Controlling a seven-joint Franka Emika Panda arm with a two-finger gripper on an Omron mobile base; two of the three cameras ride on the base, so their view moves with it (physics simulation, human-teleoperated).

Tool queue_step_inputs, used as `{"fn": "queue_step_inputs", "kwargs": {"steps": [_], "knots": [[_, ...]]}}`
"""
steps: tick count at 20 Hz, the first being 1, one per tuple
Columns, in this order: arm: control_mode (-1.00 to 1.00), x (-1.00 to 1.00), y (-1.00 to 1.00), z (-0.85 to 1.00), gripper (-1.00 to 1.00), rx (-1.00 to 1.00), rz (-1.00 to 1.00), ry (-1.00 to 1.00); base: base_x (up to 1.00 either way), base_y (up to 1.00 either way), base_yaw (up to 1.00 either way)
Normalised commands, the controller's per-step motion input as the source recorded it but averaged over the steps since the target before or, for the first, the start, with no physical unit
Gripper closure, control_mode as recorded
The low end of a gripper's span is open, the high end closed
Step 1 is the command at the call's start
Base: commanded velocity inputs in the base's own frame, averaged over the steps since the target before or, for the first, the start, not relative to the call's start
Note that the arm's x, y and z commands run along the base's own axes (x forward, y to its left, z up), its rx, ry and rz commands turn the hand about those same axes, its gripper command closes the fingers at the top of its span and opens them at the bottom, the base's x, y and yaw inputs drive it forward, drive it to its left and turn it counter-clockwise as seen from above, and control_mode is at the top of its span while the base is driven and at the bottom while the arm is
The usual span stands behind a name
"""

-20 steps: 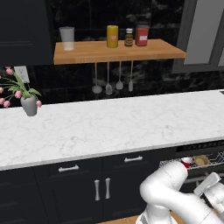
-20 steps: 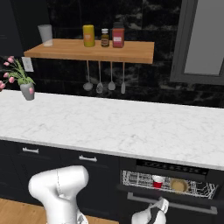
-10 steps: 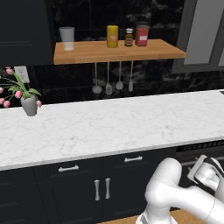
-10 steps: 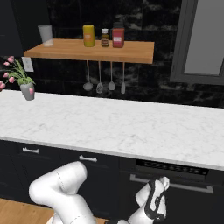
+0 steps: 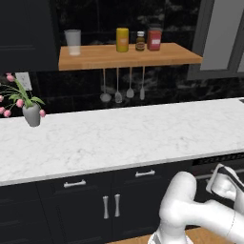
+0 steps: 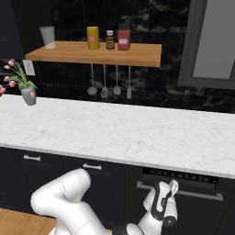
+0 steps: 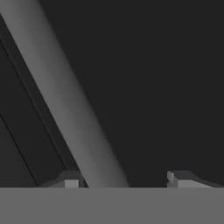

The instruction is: Pick up the cup and bowl from the counter, place them in the dishwasher, and close the dishwasher door.

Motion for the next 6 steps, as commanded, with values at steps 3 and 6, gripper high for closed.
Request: {"fn": "queue_step_inputs", "kwargs": {"steps": [3, 6], "knots": [[-1.0, 0.53, -0.02, -0.58, -1.0, 0.05, 0.02, -0.13, 0.0, 0.0, 0.0], [-1.0, 0.5, 0.0, -0.73, -1.0, 0.06, 0.0, -0.26, 0.0, 0.0, 0.0]]}}
